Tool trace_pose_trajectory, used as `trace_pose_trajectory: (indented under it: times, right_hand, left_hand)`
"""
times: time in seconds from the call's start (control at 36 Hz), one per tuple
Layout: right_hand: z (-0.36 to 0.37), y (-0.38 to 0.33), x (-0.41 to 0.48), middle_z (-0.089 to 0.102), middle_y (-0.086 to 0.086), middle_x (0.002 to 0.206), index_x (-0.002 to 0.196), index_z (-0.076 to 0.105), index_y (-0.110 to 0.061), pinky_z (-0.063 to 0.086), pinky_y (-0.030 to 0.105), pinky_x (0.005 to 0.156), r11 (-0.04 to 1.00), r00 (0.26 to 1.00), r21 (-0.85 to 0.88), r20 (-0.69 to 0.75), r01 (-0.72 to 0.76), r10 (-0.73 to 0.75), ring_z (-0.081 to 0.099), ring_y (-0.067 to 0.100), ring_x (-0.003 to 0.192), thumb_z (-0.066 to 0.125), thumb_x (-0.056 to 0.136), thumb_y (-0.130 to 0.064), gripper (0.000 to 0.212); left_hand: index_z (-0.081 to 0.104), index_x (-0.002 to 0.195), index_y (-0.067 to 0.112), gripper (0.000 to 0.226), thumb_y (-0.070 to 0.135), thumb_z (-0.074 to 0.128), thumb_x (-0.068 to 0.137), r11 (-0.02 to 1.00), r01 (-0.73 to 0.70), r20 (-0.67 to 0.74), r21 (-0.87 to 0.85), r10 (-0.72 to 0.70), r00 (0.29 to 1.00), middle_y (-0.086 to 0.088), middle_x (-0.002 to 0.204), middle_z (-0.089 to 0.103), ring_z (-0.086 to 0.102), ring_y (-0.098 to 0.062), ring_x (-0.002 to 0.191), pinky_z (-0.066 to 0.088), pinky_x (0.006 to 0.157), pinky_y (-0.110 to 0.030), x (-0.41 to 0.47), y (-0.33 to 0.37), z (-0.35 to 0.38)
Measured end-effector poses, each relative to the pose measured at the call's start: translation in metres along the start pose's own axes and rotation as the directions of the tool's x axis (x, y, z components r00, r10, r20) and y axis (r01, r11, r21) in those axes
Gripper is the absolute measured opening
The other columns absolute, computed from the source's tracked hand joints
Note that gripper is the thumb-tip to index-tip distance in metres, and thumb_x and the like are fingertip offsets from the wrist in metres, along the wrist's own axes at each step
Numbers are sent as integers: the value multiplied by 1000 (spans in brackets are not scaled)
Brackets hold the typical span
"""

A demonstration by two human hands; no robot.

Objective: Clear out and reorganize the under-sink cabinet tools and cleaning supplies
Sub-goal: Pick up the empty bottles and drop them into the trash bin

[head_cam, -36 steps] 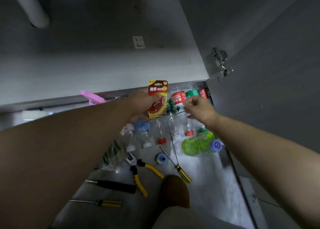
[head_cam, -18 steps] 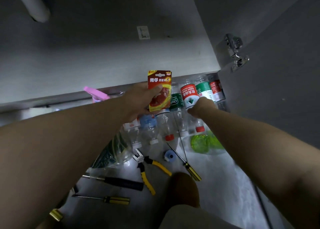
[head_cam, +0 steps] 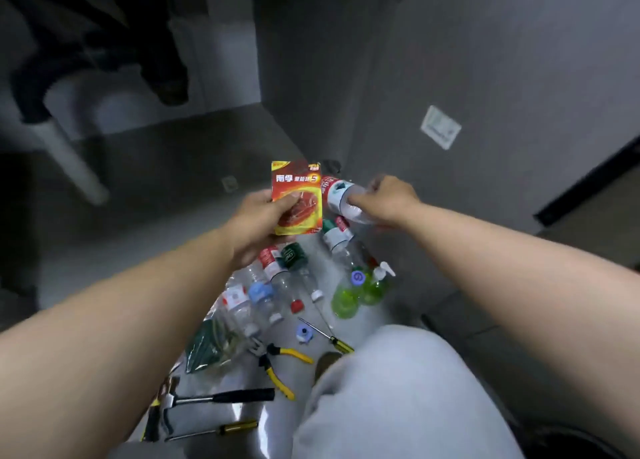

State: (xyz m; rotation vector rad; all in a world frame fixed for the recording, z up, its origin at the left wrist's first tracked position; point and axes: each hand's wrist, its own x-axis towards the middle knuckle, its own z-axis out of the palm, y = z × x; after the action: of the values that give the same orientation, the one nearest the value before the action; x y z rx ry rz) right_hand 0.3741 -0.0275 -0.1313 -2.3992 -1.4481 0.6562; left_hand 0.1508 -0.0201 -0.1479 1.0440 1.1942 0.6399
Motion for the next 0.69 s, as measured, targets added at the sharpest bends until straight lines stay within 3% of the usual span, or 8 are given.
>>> trace_pose_trajectory:
  times: [0.14, 0.19, 0.25, 0.28, 0.39, 0.53, 0.64, 0.69]
  right_hand:
    - [-64, 40, -80, 62, -1, 100, 106, 56, -21, 59, 45, 77, 994, 997, 95, -60, 45, -40, 67, 26, 82, 70, 76, -57, 48]
    - [-84, 65, -113, 59, -2, 99, 108, 53, -22, 60, 36, 62, 998, 1000, 62, -12, 1, -1, 69, 24, 68, 68, 80, -54, 45]
    - [-102, 92, -145, 59, -2, 95, 109, 52, -23, 47, 23, 41, 997, 995, 45, 76, -68, 65, 67, 22, 53, 66, 83, -45, 37]
    - [-110, 106, -161, 61, 0, 93, 110, 52, -21, 42, 20, 39, 995, 987, 24, 128, -98, 94, 67, 22, 51, 64, 85, -40, 33]
    - [-139, 161, -226, 67, 11, 79, 112, 59, -18, 40, 18, 42, 982, 932, -54, 310, -179, 187, 63, 26, 53, 62, 90, -28, 25]
    - [-159, 224, -288, 67, 9, 93, 107, 64, -15, 52, 29, 59, 958, 871, -85, 400, -274, 285, 61, 27, 65, 71, 85, -26, 26]
    - [-148, 266, -322, 72, 8, 97, 109, 62, -13, 55, 26, 53, 930, 817, -153, 446, -333, 366, 66, 20, 69, 80, 81, -31, 38]
    - [-127, 282, -332, 71, 8, 97, 110, 63, -11, 59, 29, 58, 915, 801, -164, 443, -368, 402, 68, 22, 71, 82, 79, -29, 41]
  left_hand:
    - [70, 115, 18, 24, 35, 64, 99, 995, -42, 55, 87, 38, 998, -4, 103, 79, 76, -21, 93, 61, 85, -39, -47, 35, 41]
    - [70, 116, 18, 27, 38, 64, 98, 985, -47, 132, 164, 25, 991, -2, 101, 79, 77, -20, 95, 61, 83, -37, -62, 43, 61]
    - [69, 118, 19, 30, 40, 63, 98, 970, -60, 218, 234, 8, 976, -1, 102, 79, 76, -19, 97, 60, 80, -35, -76, 49, 84]
    - [68, 118, 19, 30, 40, 63, 98, 962, -65, 256, 265, -5, 967, 0, 102, 79, 76, -19, 98, 60, 82, -37, -84, 50, 97]
    - [67, 117, 15, 23, 31, 60, 101, 914, -84, 417, 398, -98, 904, -4, 103, 79, 76, -21, 98, 59, 93, -44, -114, 44, 156]
    - [67, 117, 14, 19, 24, 61, 101, 826, -97, 523, 555, -256, 813, -4, 103, 79, 76, -21, 98, 62, 80, -38, -150, 16, 221]
    - [68, 117, 18, 19, 25, 59, 103, 832, -112, 569, 543, -266, 778, -2, 106, 78, 75, -21, 102, 61, 88, -40, -168, -15, 256]
    - [68, 117, 19, 19, 25, 58, 103, 858, -92, 582, 506, -260, 771, -1, 106, 78, 75, -20, 102, 60, 88, -40, -173, -29, 265]
